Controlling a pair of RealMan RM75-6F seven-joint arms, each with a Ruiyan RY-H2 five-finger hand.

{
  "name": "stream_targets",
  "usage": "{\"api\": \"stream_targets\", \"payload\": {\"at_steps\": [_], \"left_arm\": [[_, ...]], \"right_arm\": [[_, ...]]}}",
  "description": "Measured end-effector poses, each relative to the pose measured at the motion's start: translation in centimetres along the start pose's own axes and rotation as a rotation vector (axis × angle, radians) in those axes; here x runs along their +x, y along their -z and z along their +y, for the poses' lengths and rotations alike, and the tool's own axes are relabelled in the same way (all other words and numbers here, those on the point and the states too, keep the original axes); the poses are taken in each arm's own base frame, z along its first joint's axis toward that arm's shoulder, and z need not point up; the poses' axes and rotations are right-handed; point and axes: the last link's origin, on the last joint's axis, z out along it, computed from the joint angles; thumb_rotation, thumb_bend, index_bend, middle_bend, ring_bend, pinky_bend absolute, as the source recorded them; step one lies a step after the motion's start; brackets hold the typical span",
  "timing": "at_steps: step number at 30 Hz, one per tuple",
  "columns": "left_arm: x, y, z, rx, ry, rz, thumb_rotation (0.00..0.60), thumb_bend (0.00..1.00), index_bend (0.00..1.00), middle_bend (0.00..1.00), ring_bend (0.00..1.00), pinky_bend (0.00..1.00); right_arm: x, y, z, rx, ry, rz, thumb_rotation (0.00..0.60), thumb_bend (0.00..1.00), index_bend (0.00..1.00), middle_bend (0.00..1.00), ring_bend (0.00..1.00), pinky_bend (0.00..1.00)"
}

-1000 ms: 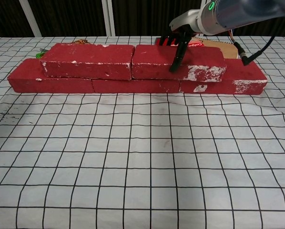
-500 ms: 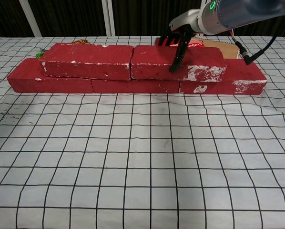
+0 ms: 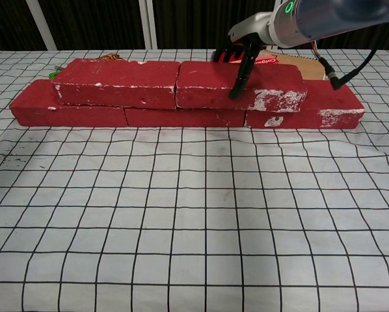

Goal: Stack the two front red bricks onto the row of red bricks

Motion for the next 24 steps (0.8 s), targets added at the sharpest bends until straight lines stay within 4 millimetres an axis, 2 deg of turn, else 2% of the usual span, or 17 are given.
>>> {"api": "stream_targets", "payload": {"at_steps": [24], "left_arm": [[0.01,-0.01,-0.03,0.001,0.0,0.0,0.6,0.0,0.05,0.05,0.0,0.0]], "right_arm": [[-0.06,-0.11,-0.09,-0.006,0.002,0.007,0.6,0.07,0.11,0.04,0.0,0.11]]}}
